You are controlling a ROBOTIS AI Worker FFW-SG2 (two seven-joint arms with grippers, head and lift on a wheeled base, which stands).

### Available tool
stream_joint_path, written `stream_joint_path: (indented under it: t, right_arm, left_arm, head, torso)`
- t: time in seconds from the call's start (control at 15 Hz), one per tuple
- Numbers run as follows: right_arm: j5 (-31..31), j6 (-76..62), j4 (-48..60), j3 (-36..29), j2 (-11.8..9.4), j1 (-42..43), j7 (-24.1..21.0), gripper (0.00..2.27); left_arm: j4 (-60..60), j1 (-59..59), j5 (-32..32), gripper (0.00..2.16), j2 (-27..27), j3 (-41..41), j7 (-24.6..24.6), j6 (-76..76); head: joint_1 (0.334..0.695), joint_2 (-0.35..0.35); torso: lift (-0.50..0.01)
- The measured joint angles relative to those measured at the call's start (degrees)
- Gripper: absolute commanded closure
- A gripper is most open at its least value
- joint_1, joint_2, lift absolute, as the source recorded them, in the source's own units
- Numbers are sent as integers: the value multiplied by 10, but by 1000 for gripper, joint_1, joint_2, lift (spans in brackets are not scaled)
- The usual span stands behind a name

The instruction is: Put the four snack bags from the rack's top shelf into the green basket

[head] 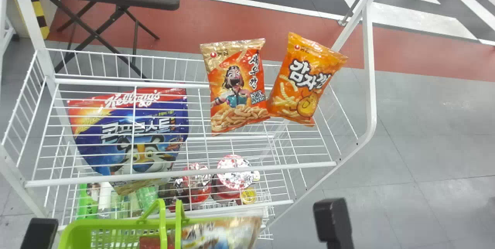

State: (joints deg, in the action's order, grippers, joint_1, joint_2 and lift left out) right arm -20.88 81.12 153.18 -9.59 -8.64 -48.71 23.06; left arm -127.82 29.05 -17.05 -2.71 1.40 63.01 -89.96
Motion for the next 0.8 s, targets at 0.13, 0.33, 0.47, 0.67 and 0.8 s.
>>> stream_joint_path:
  t: [0.13, 0.33, 0.47, 0.67, 0.8]
  right_arm:
    - [1, -1, -32, 39, -2, 9, -2, 1953]
    - [20, -89, -68, 99, -3, 21, -18, 1953]
    - [30, -115, -93, 139, -2, 40, -29, 1953]
    - [33, -116, -129, 187, -2, 61, -30, 1322]
    - [42, -112, -135, 198, -5, 65, -30, -1]
  left_arm:
    - [-3, 2, 0, 2145, 0, 2, 0, 0]
    - [-5, 3, 3, 2145, 0, 14, -2, 0]
    - [-7, 4, 8, 2145, 0, 21, -2, 0]
    - [-8, 5, 10, 2145, -1, 24, -6, 0]
    - [-8, 4, 10, 2145, -1, 24, -6, 0]
  head:
    - [695, -350]
    - [695, -350]
    - [695, -350]
    - [695, -236]
    - [695, -216]
  torso:
    - [0]
    - [0]
    - [0]
    - [0]
    - [0]
